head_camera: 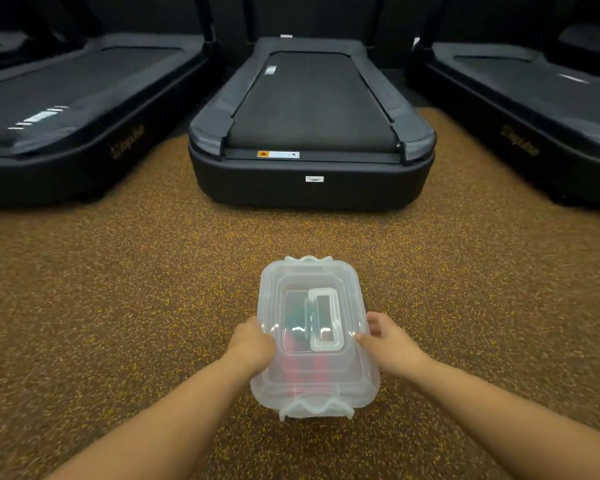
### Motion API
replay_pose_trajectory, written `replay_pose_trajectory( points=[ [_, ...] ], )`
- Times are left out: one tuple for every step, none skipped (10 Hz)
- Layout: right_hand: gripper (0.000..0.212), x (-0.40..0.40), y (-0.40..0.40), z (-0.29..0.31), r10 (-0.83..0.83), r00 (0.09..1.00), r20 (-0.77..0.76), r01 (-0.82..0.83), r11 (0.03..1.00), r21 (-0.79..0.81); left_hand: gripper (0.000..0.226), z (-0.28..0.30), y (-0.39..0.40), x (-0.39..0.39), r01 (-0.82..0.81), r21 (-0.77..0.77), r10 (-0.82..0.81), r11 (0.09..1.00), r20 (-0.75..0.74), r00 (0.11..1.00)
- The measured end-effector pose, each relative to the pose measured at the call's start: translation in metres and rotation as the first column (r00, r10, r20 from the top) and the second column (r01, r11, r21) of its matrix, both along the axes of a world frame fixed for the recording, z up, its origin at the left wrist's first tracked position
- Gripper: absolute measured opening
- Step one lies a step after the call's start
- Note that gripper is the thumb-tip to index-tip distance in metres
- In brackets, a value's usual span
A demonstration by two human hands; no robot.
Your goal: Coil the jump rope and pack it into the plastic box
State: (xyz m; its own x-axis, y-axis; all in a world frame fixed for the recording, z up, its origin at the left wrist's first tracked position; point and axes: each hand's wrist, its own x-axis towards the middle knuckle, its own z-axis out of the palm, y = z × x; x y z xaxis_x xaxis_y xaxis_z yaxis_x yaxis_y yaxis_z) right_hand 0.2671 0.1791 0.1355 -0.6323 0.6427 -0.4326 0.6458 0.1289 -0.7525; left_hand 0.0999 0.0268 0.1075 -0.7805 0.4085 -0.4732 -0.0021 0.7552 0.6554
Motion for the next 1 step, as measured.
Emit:
replay_pose_trajectory(
  points=[
    [0.062,-0.0158,0.0175,0.0251,0.019,0.999,0.043,-0.023,0.995,0.097,0.047,0.0248,0.0114,-0.0146,-0.019,-0.008,0.019,1.0,-0.054,0.998]
  ],
)
